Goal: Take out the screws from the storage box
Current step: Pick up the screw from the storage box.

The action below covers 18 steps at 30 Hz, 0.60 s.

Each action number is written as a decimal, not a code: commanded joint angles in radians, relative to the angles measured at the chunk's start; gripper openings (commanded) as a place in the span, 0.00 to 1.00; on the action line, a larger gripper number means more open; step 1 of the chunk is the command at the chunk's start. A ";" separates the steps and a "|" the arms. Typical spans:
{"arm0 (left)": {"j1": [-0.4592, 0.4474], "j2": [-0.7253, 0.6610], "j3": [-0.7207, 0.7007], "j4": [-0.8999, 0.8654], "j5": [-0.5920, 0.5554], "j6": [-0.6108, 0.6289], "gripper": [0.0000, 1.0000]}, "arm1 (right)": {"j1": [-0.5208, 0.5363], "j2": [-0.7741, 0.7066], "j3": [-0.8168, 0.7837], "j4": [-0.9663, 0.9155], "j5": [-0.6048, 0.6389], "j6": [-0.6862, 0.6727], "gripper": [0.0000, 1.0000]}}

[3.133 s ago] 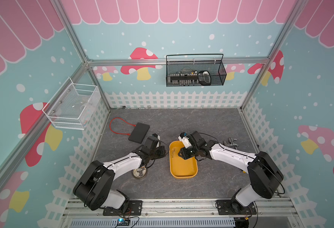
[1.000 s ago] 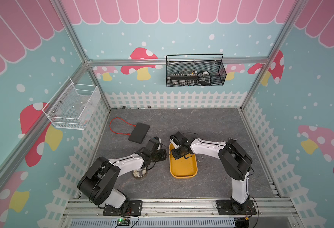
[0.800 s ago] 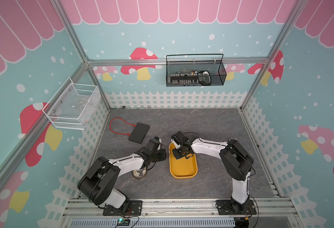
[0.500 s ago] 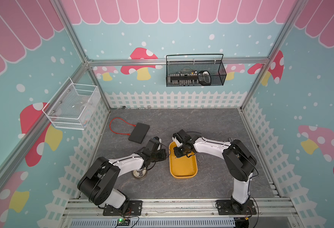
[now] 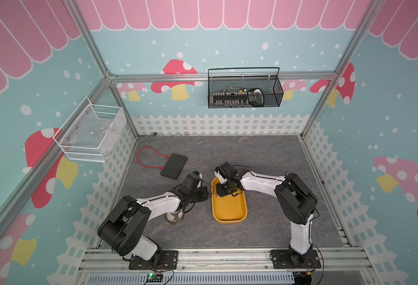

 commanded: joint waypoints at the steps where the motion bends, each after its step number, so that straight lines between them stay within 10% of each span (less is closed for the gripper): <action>1: 0.000 0.012 -0.005 0.013 0.012 0.015 0.01 | -0.001 0.038 0.022 -0.006 0.011 -0.003 0.30; 18: -0.001 0.019 -0.001 0.013 0.013 0.020 0.01 | 0.003 0.129 0.088 -0.116 0.079 -0.056 0.27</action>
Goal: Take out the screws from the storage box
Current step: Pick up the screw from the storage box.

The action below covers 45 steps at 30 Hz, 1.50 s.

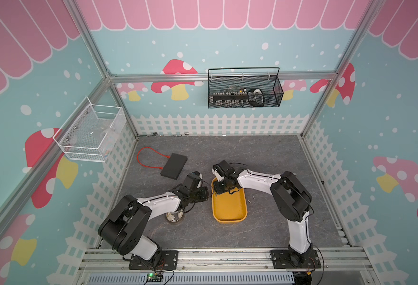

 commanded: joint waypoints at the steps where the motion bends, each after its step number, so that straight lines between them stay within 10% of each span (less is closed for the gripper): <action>1: 0.000 0.017 0.000 0.013 0.011 0.017 0.01 | 0.003 0.068 0.001 -0.107 0.043 -0.036 0.27; 31: 0.000 -0.008 -0.010 0.010 0.011 0.017 0.01 | 0.038 0.094 -0.065 -0.217 0.109 -0.045 0.25; 45: 0.004 -0.040 -0.003 -0.005 0.020 0.014 0.01 | 0.036 -0.009 -0.056 -0.187 0.116 -0.059 0.00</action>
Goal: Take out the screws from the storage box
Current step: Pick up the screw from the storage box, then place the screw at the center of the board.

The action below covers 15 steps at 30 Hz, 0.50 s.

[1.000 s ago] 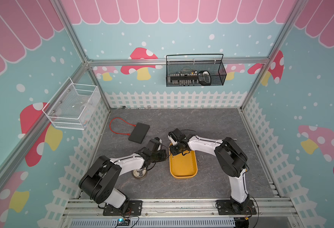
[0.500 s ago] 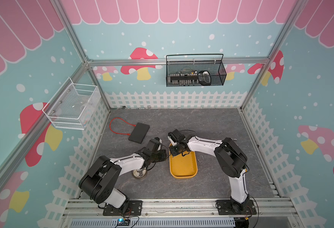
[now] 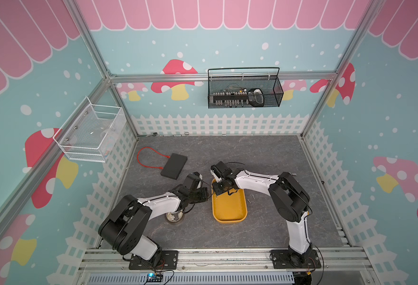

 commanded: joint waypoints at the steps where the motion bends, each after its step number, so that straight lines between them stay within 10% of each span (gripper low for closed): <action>1: 0.004 -0.042 0.008 -0.008 0.020 0.009 0.01 | 0.002 -0.029 -0.051 -0.153 0.007 -0.010 0.00; 15: -0.039 -0.124 0.118 -0.060 0.013 0.022 0.06 | -0.065 -0.351 -0.063 -0.157 -0.104 -0.013 0.00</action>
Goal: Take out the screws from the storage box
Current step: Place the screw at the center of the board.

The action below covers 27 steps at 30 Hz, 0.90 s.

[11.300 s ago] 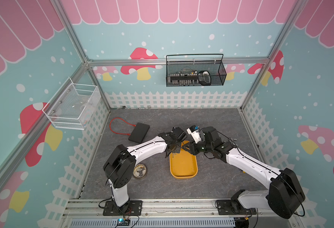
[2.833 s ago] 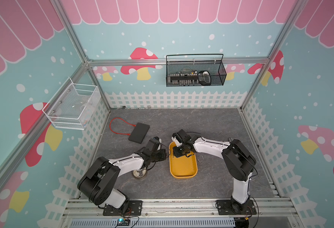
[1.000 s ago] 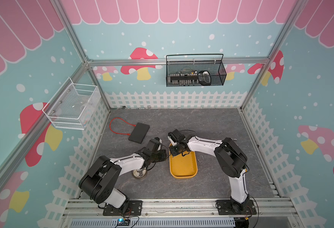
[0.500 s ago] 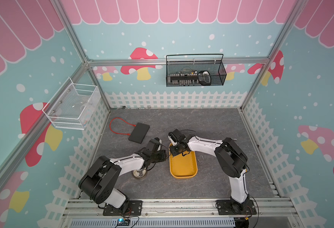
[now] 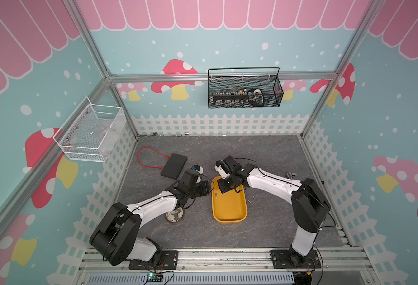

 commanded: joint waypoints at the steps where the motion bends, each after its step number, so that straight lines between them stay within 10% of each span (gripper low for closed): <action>1: -0.033 -0.025 0.050 -0.023 0.003 0.029 0.07 | -0.044 -0.124 -0.037 -0.042 -0.005 -0.006 0.00; 12: -0.128 0.073 0.181 -0.079 -0.041 0.087 0.16 | -0.327 -0.357 -0.314 -0.033 -0.012 -0.060 0.00; 27: -0.154 0.143 0.206 -0.081 -0.077 0.038 0.18 | -0.358 -0.226 -0.542 0.151 -0.033 -0.055 0.04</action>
